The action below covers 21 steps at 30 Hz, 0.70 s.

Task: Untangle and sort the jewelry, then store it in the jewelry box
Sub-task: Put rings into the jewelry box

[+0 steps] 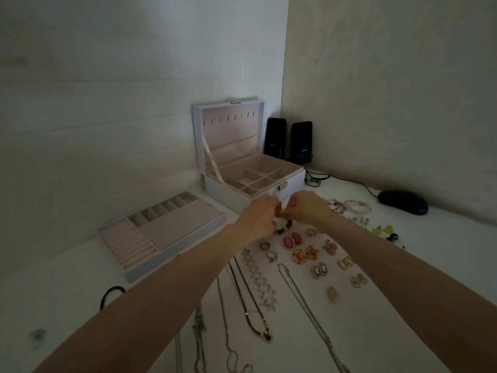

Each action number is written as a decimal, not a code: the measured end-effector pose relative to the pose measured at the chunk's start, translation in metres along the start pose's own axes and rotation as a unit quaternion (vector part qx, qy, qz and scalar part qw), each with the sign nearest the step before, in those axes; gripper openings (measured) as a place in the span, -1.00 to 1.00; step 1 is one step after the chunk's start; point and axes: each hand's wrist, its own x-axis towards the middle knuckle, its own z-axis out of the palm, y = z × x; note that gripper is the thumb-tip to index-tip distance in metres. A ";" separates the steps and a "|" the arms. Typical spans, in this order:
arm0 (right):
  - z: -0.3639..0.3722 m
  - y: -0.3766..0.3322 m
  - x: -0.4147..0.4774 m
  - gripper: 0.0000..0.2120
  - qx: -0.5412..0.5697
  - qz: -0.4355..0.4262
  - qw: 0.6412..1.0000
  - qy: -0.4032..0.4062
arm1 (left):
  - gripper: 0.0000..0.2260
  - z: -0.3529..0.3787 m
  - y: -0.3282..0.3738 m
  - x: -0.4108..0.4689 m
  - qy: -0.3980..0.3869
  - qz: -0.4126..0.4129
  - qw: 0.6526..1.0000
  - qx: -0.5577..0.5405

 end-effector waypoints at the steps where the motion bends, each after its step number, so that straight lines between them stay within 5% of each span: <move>1: -0.007 0.000 0.001 -0.78 0.019 -0.010 1.000 0.015 | -0.65 0.000 0.001 0.002 0.016 0.004 0.999 -0.037; 5: -0.037 0.001 0.003 -0.83 0.123 -0.045 0.990 0.043 | -0.67 -0.010 0.010 0.017 0.053 -0.031 0.980 -0.188; 11: -0.051 -0.002 0.004 -0.88 0.307 -0.077 0.946 0.071 | -0.88 -0.031 0.004 0.030 0.109 -0.055 0.957 -0.262; 21: -0.027 -0.044 0.055 -0.85 0.317 -0.079 0.939 0.111 | -0.95 -0.081 -0.063 0.040 0.200 -0.095 0.970 -0.099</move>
